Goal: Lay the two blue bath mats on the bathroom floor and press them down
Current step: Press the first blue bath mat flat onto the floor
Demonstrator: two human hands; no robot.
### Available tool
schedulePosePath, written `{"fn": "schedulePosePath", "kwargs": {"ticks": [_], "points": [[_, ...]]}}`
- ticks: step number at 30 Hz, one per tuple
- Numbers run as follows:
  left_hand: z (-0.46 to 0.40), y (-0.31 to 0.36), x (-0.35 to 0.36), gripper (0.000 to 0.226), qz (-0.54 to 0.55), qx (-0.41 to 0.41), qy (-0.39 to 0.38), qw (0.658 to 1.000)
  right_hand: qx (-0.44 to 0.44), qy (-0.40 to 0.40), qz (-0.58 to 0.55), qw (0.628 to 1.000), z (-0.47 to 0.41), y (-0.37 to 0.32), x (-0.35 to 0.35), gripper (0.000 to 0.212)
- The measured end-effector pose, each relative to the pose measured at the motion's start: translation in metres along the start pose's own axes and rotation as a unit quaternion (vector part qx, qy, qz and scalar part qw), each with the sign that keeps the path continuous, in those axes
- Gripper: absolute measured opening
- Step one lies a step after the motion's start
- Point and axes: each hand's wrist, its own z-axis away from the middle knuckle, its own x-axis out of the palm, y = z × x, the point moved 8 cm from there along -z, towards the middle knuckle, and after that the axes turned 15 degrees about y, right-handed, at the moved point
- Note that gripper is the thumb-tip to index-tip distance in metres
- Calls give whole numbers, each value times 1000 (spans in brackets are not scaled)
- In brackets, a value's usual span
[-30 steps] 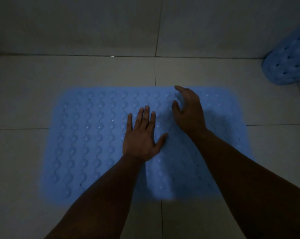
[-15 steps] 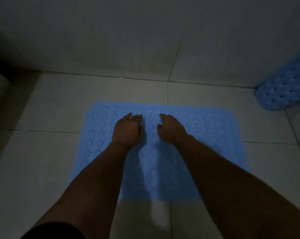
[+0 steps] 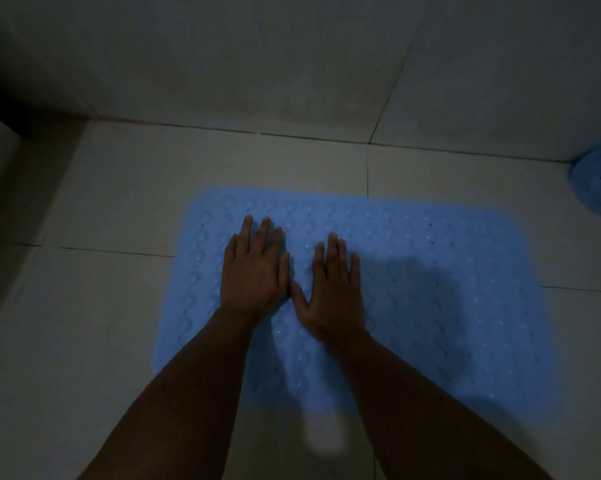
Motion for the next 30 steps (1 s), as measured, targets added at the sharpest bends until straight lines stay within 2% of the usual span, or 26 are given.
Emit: {"fn": "schedulePosePath", "kwargs": {"ticks": [7, 12, 14, 17, 18, 21, 25, 28, 30], "points": [[-4, -4, 4, 60, 8, -8, 5, 1000, 6, -16, 12, 1000, -4, 1, 4, 93], [9, -10, 3, 62, 5, -12, -12, 1000, 33, -72, -29, 996, -4, 4, 6, 98], [12, -16, -3, 62, -10, -4, -18, 1000, 48, -120, -55, 990, -13, 1, 3, 93], [15, -14, -12, 63, -15, -7, -42, 999, 118, -214, -141, 959, -48, 17, -16, 69], [16, -8, -14, 64, -7, -3, -45, 999, 134, -210, -160, 955, -61, 27, -26, 60], [21, 19, -4, 75, 30, 20, -85, 996, 177, -116, -176, 961, -84, 58, -57, 48], [28, 45, 24, 80, 11, 65, -125, 990, 198, -57, -252, 945, -79, 62, -65, 35], [32, 52, 36, 87, -12, 74, -90, 993, 182, 8, -279, 943, -71, 63, -64, 27], [35, 52, 41, 90, -27, 74, -67, 995, 167, 23, -297, 940, -64, 62, -54, 26]]}}
